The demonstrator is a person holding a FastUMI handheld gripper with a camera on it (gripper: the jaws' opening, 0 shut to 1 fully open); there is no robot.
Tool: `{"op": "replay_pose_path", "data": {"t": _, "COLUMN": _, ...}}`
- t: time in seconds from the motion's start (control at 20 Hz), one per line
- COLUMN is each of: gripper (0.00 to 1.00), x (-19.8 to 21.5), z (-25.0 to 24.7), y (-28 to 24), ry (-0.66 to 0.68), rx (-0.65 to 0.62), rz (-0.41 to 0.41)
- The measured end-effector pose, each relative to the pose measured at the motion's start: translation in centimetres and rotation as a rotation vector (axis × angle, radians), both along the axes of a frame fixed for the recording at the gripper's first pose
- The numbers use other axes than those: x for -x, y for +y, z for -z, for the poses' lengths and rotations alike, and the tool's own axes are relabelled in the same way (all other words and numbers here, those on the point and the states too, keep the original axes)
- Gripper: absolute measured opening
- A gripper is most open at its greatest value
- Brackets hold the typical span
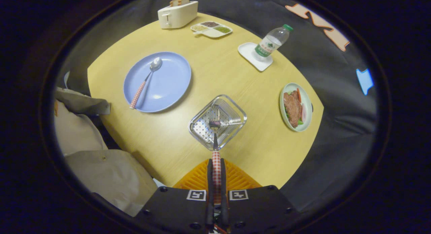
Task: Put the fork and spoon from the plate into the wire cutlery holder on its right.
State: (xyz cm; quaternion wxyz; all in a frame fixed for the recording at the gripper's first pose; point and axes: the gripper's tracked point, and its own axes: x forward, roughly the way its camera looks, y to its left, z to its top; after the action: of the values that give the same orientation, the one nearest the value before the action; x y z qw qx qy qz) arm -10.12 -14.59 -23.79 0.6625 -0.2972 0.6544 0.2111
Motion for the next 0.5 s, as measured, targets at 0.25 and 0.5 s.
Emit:
{"op": "replay_pose_path", "data": {"t": 0.25, "gripper": 0.11, "x": -0.4, "z": 1.0, "y": -0.2, "ry": 0.070, "rx": 0.049, "rz": -0.012}}
{"op": "replay_pose_path", "data": {"t": 0.5, "gripper": 0.13, "x": -1.4, "z": 2.1, "y": 0.0, "ry": 0.097, "rx": 0.078, "rz": -0.020}}
